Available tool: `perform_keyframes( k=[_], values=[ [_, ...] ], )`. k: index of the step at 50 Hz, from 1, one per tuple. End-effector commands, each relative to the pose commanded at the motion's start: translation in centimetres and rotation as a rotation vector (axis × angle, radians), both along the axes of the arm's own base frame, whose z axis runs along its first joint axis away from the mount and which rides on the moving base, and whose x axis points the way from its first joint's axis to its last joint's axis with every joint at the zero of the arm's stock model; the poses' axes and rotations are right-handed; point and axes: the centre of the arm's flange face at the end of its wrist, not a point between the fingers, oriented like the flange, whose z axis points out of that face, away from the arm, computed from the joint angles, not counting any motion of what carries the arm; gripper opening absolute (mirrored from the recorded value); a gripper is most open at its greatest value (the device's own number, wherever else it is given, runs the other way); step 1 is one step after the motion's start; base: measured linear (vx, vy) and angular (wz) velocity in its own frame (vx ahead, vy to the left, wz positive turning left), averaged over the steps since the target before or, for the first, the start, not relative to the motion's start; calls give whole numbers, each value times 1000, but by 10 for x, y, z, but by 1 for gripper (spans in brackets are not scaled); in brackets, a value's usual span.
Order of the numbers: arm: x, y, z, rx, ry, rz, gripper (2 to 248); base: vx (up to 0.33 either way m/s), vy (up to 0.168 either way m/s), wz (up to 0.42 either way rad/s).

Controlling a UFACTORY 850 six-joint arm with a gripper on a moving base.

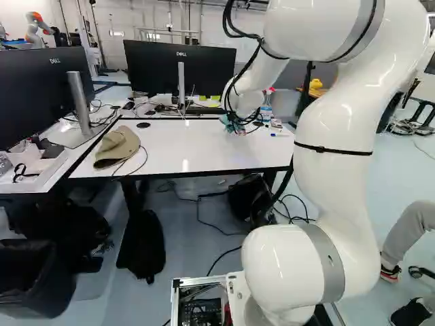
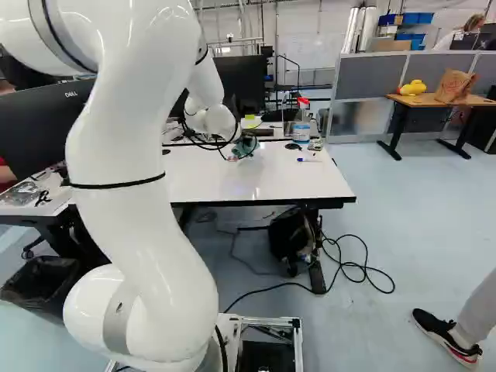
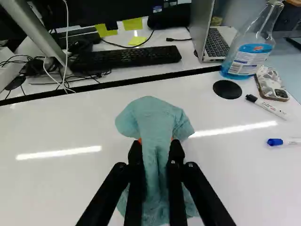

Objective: Clean the table with the green towel

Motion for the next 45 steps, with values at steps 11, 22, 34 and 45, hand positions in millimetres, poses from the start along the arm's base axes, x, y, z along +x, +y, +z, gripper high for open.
perform_keyframes(
  k=[11, 22, 34, 45],
  values=[
    [21, 4, -2, 0, -12, 7, 53, 0, 0, 0],
    [42, 7, -4, -1, -25, 14, 53, 0, 0, 0],
    [65, 12, -7, -1, -40, 22, 53, 0, 0, 0],
    [73, 12, -16, -1, -34, 23, 53, 0, 0, 0]
  ],
)
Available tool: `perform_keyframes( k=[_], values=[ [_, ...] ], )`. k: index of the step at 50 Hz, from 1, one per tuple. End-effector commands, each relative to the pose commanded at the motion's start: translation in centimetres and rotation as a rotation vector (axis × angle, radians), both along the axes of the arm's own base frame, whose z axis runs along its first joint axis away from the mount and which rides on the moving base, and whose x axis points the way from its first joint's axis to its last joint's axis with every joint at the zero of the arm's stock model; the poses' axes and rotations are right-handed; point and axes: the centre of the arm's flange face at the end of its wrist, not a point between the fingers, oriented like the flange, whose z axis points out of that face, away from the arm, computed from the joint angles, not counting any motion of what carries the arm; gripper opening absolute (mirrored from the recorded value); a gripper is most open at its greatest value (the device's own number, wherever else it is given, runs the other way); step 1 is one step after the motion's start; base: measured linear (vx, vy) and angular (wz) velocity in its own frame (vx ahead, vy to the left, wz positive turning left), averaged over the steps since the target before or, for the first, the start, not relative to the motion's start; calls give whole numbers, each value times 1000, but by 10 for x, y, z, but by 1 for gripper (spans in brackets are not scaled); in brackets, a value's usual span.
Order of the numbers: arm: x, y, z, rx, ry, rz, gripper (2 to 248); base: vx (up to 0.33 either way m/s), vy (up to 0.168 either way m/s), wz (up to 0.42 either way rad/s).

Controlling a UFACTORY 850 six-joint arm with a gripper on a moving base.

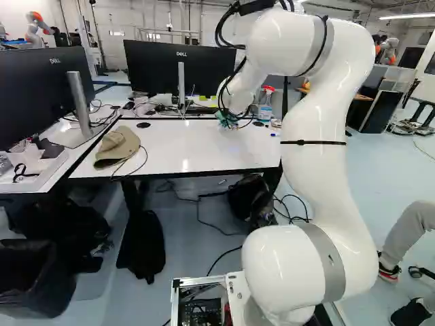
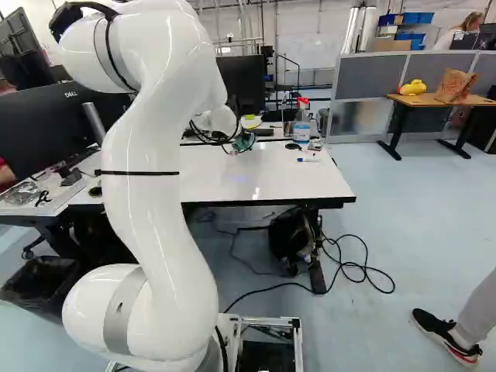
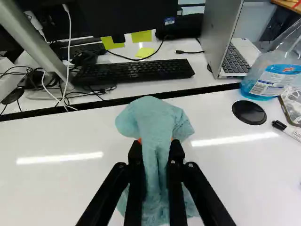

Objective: Clean the table with the green towel

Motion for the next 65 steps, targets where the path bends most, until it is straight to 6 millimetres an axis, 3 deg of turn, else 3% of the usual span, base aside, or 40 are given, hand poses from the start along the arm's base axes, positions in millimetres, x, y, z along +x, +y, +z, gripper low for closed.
perform_keyframes(
  k=[38, 65],
  values=[
    [8, 0, -47, 1, 64, 0, 53, 0, 0, 0],
    [7, 0, -49, 3, 85, 1, 53, 0, 0, 0]
  ],
)
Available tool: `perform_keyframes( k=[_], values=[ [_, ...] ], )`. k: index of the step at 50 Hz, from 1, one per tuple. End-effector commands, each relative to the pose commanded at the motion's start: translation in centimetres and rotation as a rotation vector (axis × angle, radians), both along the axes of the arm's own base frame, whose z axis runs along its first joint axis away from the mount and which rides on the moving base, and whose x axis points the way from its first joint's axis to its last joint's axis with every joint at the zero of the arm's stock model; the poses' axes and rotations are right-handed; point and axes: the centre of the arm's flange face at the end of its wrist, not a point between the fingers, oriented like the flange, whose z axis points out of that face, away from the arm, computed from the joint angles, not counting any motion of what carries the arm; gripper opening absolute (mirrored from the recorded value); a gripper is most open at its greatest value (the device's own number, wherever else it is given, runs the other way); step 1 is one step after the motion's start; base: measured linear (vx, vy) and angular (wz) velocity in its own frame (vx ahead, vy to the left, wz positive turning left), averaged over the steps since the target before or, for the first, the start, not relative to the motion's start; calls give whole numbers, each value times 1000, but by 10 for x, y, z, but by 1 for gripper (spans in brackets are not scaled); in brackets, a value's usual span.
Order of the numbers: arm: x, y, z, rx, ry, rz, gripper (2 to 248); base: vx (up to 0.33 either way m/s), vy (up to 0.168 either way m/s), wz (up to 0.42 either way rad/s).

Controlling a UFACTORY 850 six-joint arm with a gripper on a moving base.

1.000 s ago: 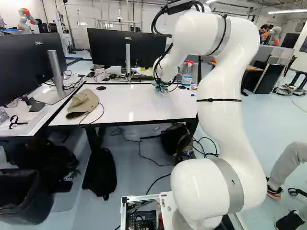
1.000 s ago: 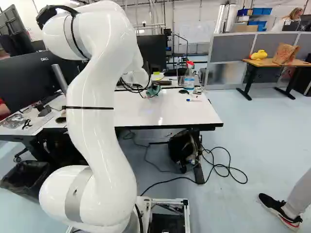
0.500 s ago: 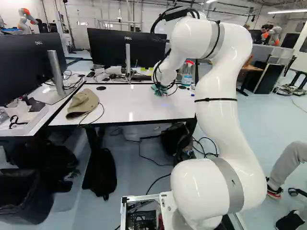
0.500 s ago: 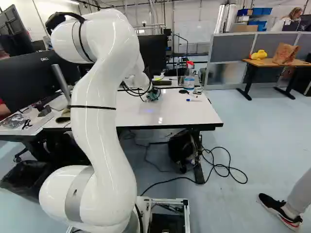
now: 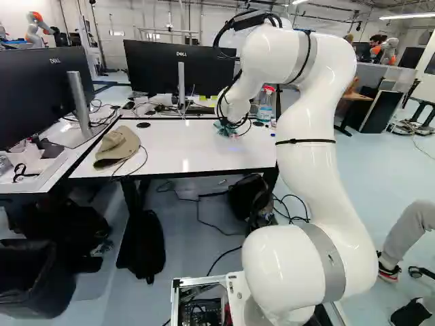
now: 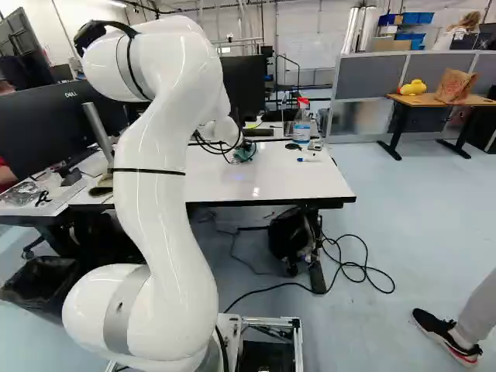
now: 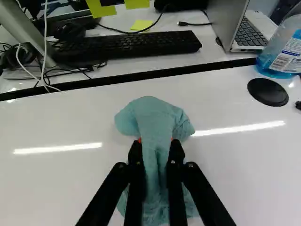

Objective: Clean the table with the green towel

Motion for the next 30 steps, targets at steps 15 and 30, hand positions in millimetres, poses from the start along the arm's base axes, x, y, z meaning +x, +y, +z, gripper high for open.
perform_keyframes(
  k=[15, 30],
  values=[
    [-3, 0, -1, 1, 19, 1, 53, 0, 0, 0],
    [-3, -12, -1, 2, 18, -17, 53, 0, 0, 0]
  ],
)
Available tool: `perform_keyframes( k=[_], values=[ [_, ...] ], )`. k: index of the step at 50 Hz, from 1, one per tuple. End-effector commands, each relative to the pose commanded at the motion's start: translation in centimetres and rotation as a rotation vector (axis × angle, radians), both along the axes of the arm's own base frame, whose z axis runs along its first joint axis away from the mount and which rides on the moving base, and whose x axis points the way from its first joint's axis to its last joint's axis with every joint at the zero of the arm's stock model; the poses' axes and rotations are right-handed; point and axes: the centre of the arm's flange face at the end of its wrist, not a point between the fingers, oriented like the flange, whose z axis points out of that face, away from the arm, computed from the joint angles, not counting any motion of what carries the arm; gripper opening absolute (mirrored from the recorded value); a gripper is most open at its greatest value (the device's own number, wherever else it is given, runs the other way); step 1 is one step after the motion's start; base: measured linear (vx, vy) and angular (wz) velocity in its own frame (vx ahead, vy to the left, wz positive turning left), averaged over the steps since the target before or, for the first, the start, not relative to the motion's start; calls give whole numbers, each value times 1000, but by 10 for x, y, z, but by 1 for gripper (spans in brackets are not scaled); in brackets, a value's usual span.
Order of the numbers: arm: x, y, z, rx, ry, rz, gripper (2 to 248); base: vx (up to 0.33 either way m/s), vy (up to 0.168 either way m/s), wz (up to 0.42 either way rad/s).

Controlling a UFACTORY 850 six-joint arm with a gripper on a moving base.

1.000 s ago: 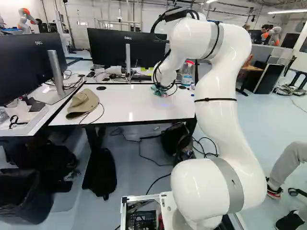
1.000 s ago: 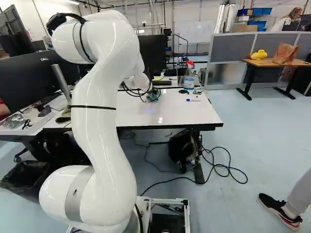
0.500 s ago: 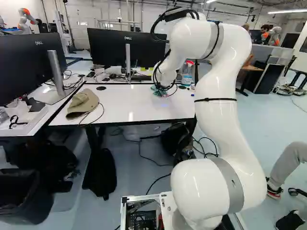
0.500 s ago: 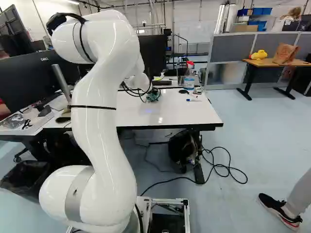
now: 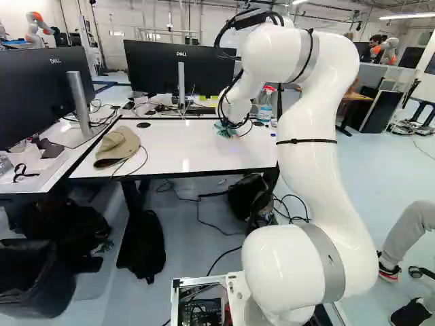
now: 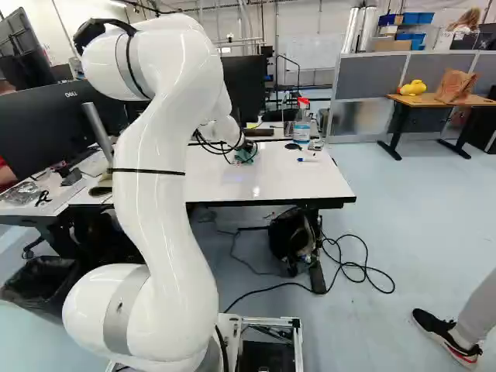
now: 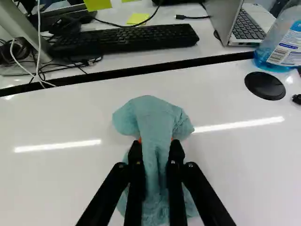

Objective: Clean the table with the green towel

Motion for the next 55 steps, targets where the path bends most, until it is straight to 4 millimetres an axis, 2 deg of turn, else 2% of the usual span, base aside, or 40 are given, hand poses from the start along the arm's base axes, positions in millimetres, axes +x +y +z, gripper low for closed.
perform_keyframes(
  k=[14, 31, 40, 55],
  values=[
    [18, -15, -3, -1, -17, -21, 53, 0, 0, 0],
    [44, -7, -7, -2, -42, -8, 53, 0, 0, 0],
    [39, 5, -6, -1, -37, 10, 53, 0, 0, 0],
    [15, 17, -2, 0, -13, 26, 53, 0, 0, 0]
  ],
)
